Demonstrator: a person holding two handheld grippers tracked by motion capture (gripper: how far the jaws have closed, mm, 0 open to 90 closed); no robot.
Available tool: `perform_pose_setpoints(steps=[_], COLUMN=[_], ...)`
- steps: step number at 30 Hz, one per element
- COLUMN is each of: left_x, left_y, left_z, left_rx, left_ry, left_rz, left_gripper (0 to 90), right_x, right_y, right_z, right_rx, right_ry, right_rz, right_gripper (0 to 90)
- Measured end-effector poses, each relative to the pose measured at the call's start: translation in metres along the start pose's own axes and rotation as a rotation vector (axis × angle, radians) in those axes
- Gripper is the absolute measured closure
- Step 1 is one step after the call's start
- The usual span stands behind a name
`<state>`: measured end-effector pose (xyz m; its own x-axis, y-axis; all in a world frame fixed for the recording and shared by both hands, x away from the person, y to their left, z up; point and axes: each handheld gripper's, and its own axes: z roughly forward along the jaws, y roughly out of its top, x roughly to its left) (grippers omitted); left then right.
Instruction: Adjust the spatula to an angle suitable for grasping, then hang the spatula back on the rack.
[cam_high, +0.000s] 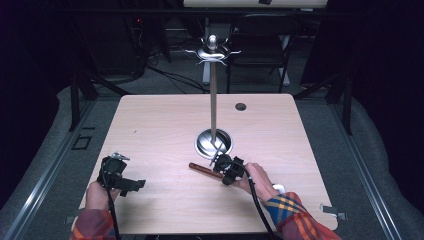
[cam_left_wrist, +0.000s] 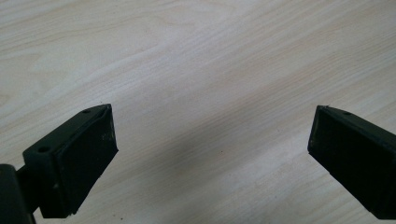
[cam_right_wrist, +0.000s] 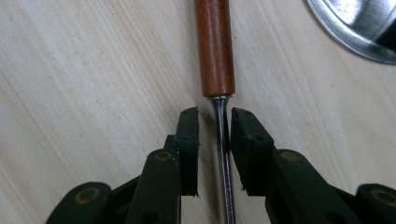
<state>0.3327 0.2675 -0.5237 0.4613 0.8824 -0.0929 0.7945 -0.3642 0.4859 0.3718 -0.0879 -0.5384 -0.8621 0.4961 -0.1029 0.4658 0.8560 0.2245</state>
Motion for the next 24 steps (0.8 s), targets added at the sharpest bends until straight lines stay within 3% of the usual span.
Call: perform_pose_setpoints(steps=[5,24], left_x=[-0.0005,-0.0008], left_y=[0.0002,0.0002], left_z=[0.0001,0.0002], left_rx=[0.001,0.002], left_ry=[-0.002,0.002], left_rz=[0.003,0.003], left_gripper=[1.1,1.1], right_x=[-0.0002,0.0045], right_y=[0.0006,-0.0006], right_z=[0.0006,0.0065], right_rx=[-0.005,0.007], right_ry=[-0.013,-0.066], right_rz=[-0.019,-0.071], right_gripper=[77.7,82.5])
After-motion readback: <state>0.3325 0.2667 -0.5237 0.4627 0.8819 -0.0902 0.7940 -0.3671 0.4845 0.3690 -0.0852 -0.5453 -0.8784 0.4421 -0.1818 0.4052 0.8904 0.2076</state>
